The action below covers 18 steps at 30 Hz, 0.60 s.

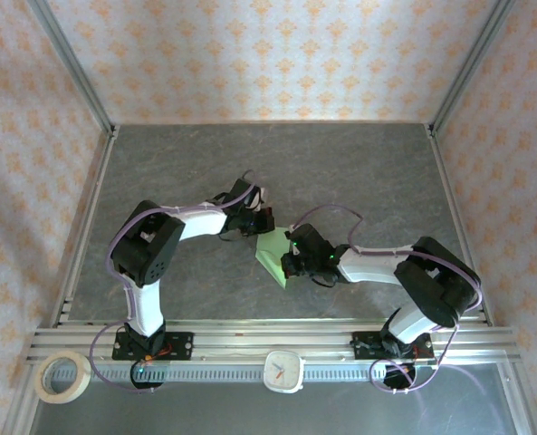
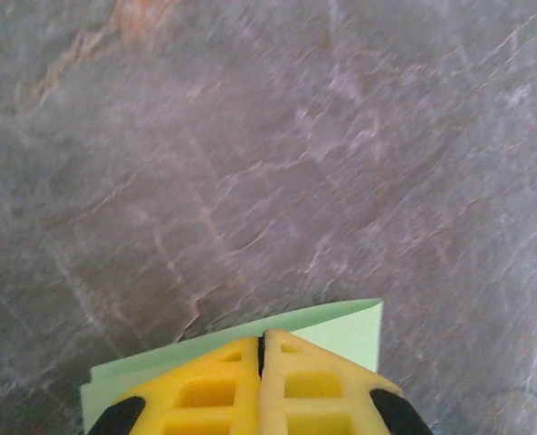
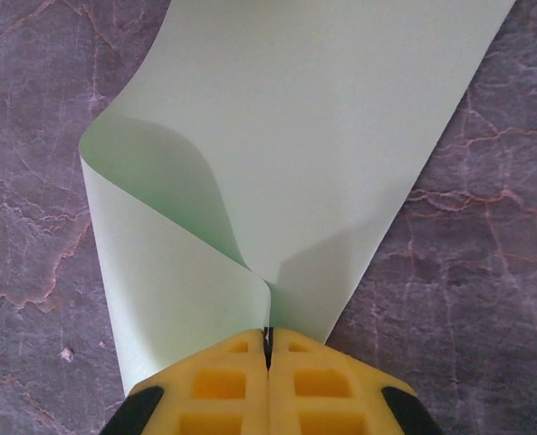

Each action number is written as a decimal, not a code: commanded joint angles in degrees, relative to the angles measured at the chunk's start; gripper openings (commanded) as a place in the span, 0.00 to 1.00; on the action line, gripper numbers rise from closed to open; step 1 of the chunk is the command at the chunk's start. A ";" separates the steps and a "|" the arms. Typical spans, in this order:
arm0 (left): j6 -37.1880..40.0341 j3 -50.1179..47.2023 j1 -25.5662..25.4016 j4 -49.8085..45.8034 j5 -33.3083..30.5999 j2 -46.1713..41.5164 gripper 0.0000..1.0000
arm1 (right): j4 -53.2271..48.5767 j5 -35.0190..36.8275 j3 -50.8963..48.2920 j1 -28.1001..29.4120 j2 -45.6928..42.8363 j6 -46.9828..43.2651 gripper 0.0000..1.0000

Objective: Fold a paper plane with a square sheet of paper (pick it up from the middle)

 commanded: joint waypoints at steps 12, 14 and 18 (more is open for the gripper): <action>-9.09 -15.50 2.20 11.94 2.14 -17.73 0.00 | 1.67 1.52 -1.45 -0.14 2.54 1.12 0.00; -11.19 -19.14 2.58 14.79 4.25 -20.06 0.00 | 1.58 1.52 -1.45 -0.14 2.49 1.07 0.00; -16.58 -25.44 2.07 22.15 8.93 -23.66 0.00 | 1.97 1.59 -1.58 -0.18 2.30 1.22 0.00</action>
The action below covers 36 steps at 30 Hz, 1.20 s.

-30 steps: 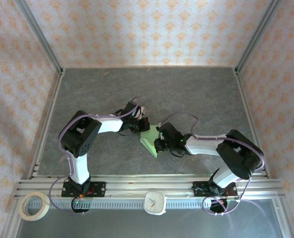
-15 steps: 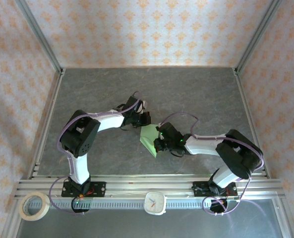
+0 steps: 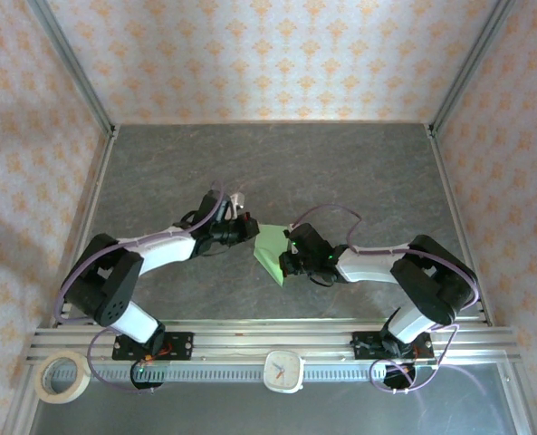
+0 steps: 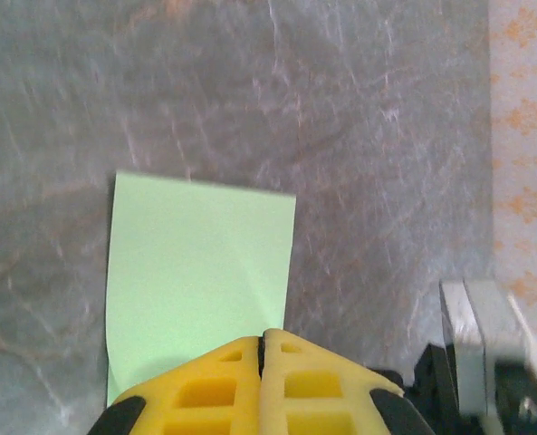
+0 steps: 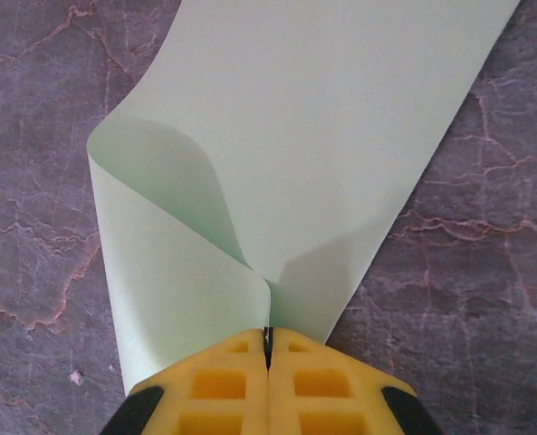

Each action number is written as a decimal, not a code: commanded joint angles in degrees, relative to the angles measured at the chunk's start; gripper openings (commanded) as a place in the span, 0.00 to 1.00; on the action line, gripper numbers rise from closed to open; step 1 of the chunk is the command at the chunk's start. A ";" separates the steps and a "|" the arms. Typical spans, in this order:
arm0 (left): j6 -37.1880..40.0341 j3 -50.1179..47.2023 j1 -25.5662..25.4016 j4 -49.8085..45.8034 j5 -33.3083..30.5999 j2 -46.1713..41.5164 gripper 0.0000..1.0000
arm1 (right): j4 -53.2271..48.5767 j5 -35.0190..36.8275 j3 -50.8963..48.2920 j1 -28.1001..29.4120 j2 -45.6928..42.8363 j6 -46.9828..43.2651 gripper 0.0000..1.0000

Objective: Fold a paper plane with a square sheet of paper (pick it up from the middle)

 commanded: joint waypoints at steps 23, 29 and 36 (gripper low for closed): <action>-12.09 -6.53 -8.22 14.23 -1.33 3.52 0.00 | -0.27 1.43 -1.47 -0.14 1.75 0.86 0.00; -10.76 -5.57 -8.42 14.17 0.71 4.81 0.00 | -0.45 1.19 -1.10 -0.14 2.26 0.71 0.00; -7.42 -3.89 -9.04 7.71 -0.43 7.10 0.00 | -0.43 1.15 -1.12 -0.14 2.54 0.83 0.00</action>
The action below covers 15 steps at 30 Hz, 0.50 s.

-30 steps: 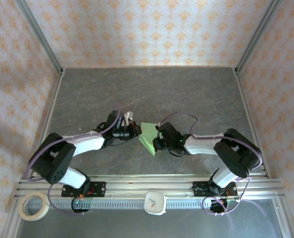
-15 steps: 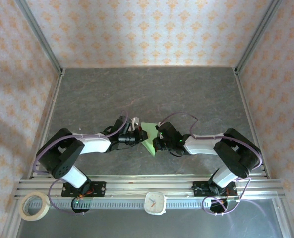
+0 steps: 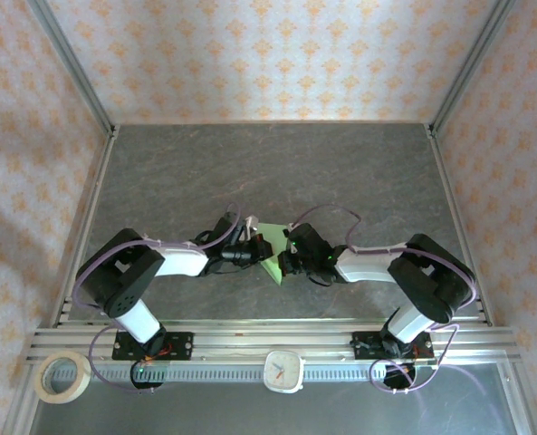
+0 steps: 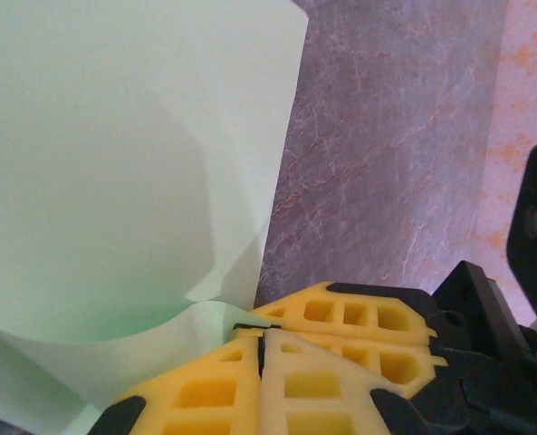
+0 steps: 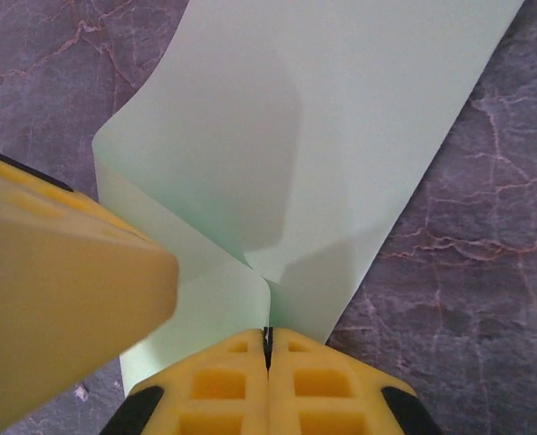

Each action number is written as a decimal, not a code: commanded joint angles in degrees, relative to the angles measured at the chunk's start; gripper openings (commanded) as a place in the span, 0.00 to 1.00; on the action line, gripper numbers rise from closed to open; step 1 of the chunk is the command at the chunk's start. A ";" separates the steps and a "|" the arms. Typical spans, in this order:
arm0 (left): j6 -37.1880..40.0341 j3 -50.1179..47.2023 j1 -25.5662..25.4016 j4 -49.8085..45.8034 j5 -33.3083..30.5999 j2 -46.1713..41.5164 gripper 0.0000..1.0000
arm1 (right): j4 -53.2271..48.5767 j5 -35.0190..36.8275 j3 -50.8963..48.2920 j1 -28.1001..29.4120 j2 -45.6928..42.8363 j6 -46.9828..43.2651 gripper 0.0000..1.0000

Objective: Fold a paper plane with a square sheet of paper (pick it up from the middle)

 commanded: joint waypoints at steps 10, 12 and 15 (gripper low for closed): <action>4.12 -2.14 -0.27 -6.53 -5.06 0.21 0.00 | -2.83 0.95 -0.99 -0.14 1.79 0.41 0.00; 4.55 -2.56 -0.27 -7.26 -5.99 -0.01 0.00 | -2.74 0.89 -1.08 -0.14 1.97 0.38 0.00; 4.64 -3.36 -0.27 -6.79 -7.02 0.07 0.00 | -2.61 0.76 -1.08 -0.13 2.09 0.44 0.00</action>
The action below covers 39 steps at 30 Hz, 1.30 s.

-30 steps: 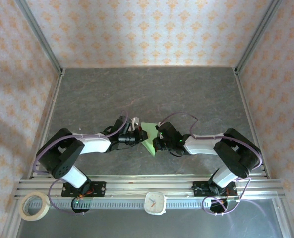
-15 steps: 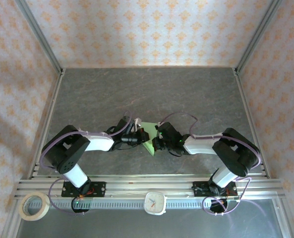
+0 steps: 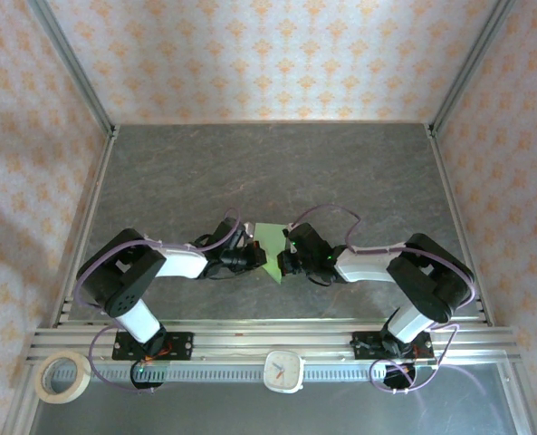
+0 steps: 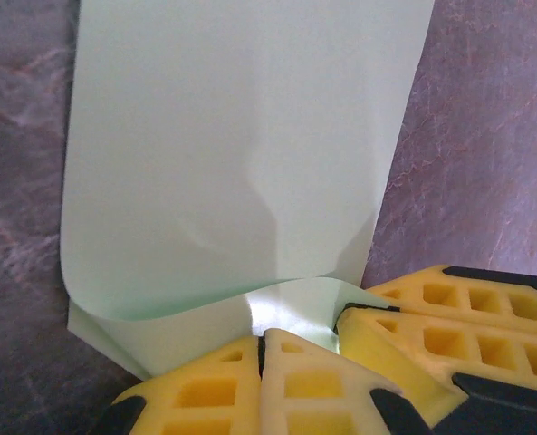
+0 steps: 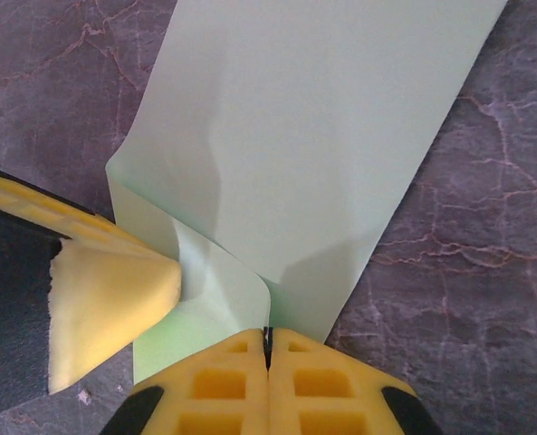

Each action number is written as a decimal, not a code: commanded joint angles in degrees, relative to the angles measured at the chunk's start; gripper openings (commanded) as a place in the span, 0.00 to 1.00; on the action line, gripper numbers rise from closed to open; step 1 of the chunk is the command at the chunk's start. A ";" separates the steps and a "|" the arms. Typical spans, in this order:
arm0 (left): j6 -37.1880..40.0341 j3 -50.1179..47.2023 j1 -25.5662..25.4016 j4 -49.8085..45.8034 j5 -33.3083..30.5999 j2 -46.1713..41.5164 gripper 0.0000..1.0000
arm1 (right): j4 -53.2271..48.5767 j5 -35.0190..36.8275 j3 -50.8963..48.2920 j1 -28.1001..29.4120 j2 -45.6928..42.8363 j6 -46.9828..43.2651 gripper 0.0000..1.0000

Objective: Fold a paper plane with a square sheet of paper (pick it up from the middle)

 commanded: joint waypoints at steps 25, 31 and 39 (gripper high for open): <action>3.63 -3.00 -0.26 -0.13 -3.21 2.55 0.00 | -8.86 -2.49 2.83 -1.63 -11.18 9.61 0.42; 3.71 -3.09 -0.27 -0.07 -3.21 2.42 0.00 | -3.23 -19.22 2.26 -1.61 -7.67 18.00 0.12; 3.71 -2.87 -0.27 -0.03 -3.03 2.61 0.00 | -4.14 -21.27 4.37 -0.53 -2.21 17.62 0.00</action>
